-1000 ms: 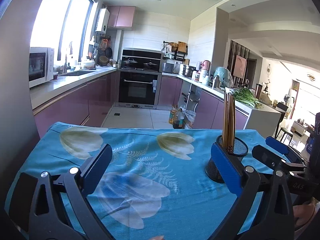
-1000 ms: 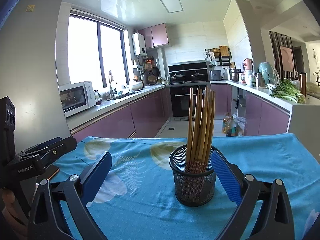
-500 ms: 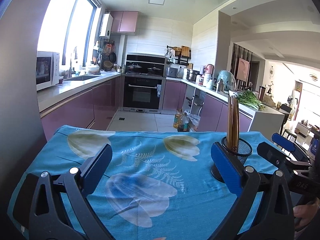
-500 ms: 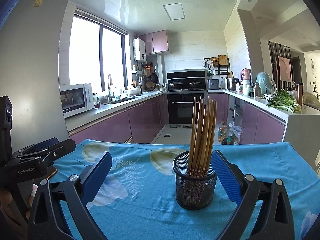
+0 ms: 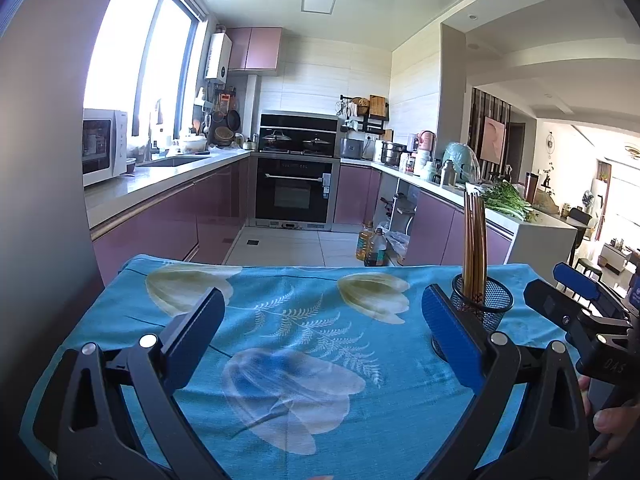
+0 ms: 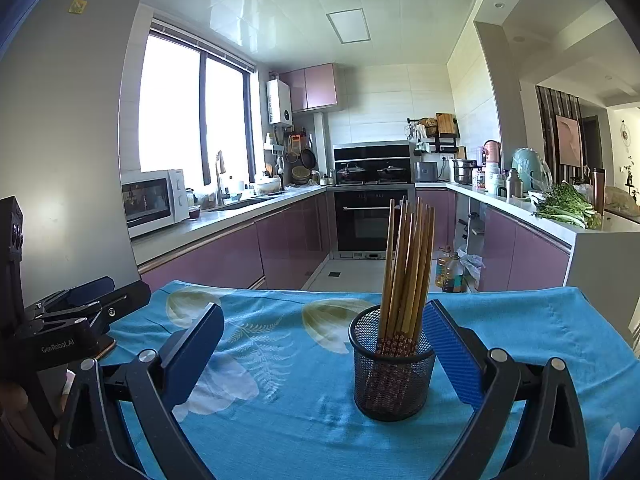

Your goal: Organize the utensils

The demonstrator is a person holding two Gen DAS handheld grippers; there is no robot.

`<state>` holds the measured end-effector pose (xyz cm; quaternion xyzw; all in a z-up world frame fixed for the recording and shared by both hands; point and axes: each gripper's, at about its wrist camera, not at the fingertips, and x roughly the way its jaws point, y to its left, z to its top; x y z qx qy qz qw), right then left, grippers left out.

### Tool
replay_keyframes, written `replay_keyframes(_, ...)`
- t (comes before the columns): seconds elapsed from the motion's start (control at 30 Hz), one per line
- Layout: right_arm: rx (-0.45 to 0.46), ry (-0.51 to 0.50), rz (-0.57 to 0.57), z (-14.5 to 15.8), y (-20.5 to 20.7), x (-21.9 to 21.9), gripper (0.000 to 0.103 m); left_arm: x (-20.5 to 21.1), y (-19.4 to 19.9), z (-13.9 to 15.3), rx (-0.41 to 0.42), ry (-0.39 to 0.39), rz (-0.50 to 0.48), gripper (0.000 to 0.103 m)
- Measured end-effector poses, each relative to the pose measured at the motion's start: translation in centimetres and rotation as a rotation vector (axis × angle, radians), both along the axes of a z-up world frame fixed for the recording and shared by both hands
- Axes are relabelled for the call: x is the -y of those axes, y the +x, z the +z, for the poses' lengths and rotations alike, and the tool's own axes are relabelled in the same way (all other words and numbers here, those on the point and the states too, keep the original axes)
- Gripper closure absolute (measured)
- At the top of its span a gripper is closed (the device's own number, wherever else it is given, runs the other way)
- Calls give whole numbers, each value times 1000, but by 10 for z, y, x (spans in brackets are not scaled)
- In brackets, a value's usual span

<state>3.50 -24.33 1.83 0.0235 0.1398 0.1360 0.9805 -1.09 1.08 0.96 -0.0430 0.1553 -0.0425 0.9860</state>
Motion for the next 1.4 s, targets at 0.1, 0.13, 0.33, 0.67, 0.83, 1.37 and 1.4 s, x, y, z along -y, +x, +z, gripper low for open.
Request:
replay_keyframes(0.1,4,-1,-1,1,-1,-1,7,0,0,0,1,1,2,6)
replay_keyframes(0.13,3,-1,0,1,-1,0,7,0,-1,1,2,3,3,6)
replay_keyframes(0.33,5,3,0,2,-1,0,7,0,-1,1,3,6,6,6)
replay_keyframes(0.67,7,2,-3,4,-1,-1,7,-1,-2,3,7,11,15,6)
replay_keyframes(0.83,9,3,-6,5,-1,-2,7,-1,-2,3,11,16,20,6)
replay_keyframes(1.37,12,3,-19,5,-3,-3,7,3,-5,6,25,42,42,6)
replay_keyframes(1.4,13,3,-20,5,-3,-3,7,3,-5,6,26,42,43,6)
